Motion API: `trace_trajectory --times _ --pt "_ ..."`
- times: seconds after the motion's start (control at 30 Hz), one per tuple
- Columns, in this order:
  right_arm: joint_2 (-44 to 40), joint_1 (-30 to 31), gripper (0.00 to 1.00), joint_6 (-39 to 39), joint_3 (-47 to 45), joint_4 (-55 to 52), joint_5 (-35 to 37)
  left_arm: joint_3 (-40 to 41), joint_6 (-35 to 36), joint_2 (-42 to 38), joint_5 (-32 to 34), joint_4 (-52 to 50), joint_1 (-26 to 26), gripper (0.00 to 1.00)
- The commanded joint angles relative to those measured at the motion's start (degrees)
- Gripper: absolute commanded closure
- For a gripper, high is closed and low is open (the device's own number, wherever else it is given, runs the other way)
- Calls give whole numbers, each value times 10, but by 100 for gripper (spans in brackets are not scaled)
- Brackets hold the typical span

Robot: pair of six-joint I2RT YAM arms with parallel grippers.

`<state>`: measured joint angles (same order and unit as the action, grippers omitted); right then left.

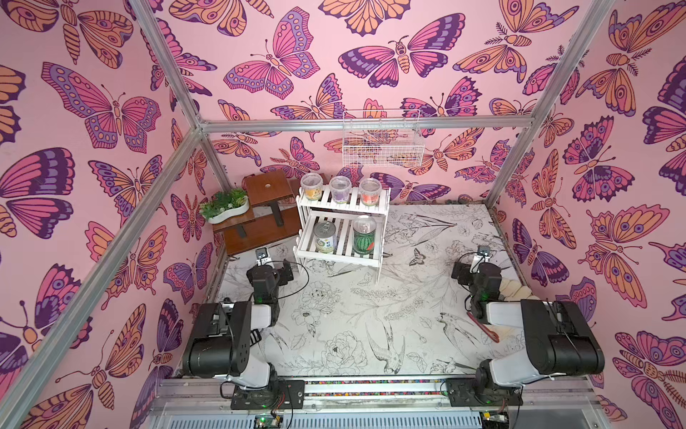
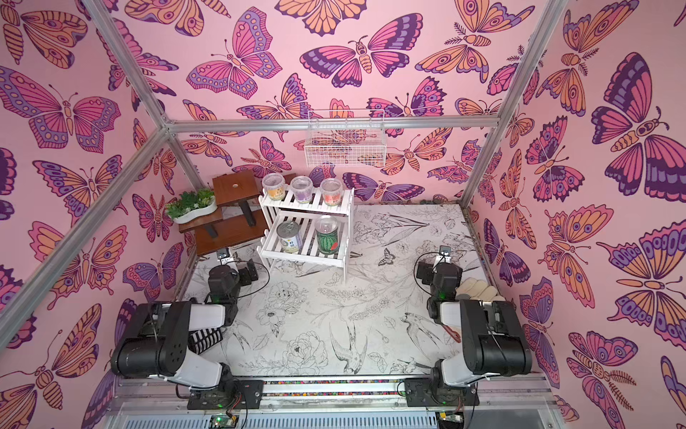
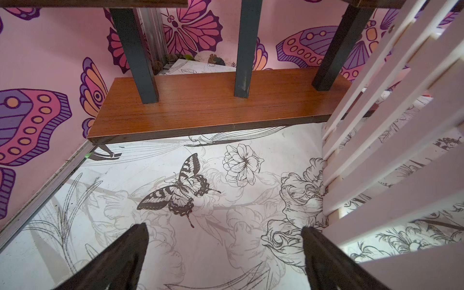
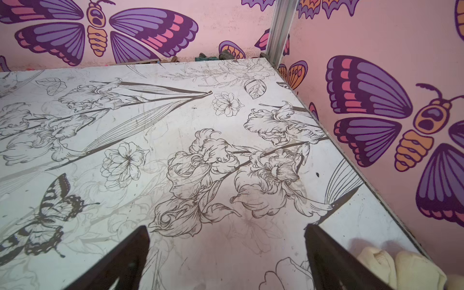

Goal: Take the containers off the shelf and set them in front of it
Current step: Move the shelf to the center of the board.

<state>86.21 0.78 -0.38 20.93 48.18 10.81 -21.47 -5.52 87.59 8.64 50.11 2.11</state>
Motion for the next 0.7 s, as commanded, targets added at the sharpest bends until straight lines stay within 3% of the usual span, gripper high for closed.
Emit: trace_trajectory --times 0.0,0.57,0.67 --pt "-4 -2 1 4 10 -7 -5 -1 3 8 7 6 -3 0" --pt "-10 -7 1 -4 10 -2 -31 -1 9 3 -2 8 -3 0" --pt "-58 6 1 -8 39 -100 -6 -40 18 -61 -22 -129 -4 0"
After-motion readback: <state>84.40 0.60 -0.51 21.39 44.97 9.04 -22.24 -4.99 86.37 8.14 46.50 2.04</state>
